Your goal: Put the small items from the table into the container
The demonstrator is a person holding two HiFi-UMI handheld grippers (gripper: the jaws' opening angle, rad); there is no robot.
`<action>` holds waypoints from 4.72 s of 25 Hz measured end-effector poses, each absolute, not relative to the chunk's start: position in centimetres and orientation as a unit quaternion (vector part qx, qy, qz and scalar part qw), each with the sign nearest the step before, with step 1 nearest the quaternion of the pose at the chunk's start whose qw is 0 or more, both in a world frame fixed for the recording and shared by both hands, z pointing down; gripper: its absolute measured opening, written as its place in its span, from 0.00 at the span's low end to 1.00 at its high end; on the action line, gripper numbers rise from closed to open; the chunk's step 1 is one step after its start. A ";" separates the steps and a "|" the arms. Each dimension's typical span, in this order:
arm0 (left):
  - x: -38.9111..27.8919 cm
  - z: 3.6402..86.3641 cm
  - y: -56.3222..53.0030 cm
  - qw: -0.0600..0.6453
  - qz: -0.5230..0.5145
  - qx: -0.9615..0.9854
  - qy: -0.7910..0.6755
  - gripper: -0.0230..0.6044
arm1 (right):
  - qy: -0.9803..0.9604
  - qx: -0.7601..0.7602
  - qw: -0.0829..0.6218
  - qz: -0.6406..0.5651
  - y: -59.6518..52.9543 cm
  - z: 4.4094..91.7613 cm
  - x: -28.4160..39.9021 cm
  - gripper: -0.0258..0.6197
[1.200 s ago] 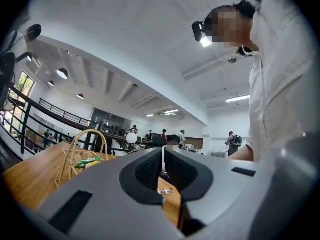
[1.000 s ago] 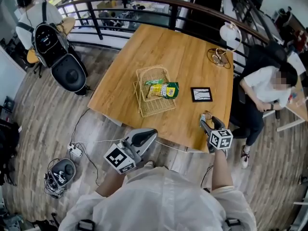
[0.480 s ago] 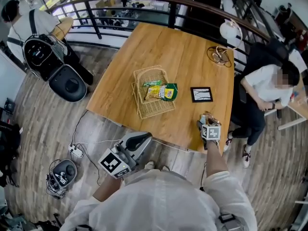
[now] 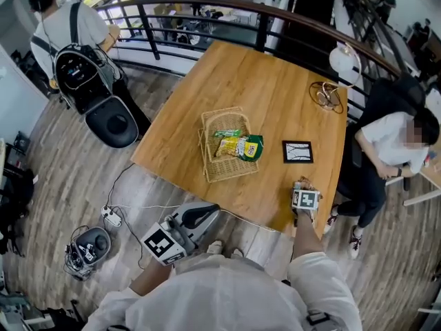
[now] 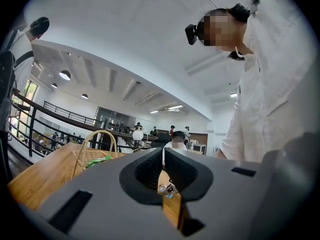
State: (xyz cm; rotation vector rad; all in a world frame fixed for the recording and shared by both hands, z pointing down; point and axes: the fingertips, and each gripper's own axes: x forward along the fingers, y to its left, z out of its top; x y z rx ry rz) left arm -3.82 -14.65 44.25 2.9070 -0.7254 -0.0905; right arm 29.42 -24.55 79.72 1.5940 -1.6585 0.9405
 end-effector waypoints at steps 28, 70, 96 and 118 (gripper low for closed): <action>-3.7 45.3 -17.1 0.078 -0.026 0.966 -0.245 0.06 | -0.670 0.576 0.379 0.275 -26.8 79.7 26.5 0.33; -7.9 44.1 -14.9 0.063 -0.077 0.957 -0.273 0.06 | -0.870 0.443 0.218 0.008 -36.6 49.7 5.6 0.33; -9.2 44.2 -15.3 0.069 -0.077 0.951 -0.290 0.06 | -0.888 0.374 0.260 -0.059 -36.9 51.2 1.3 0.34; -4.1 43.7 -15.1 0.061 -0.080 0.971 -0.219 0.06 | -0.892 0.439 0.104 -0.007 -24.8 48.0 6.6 0.34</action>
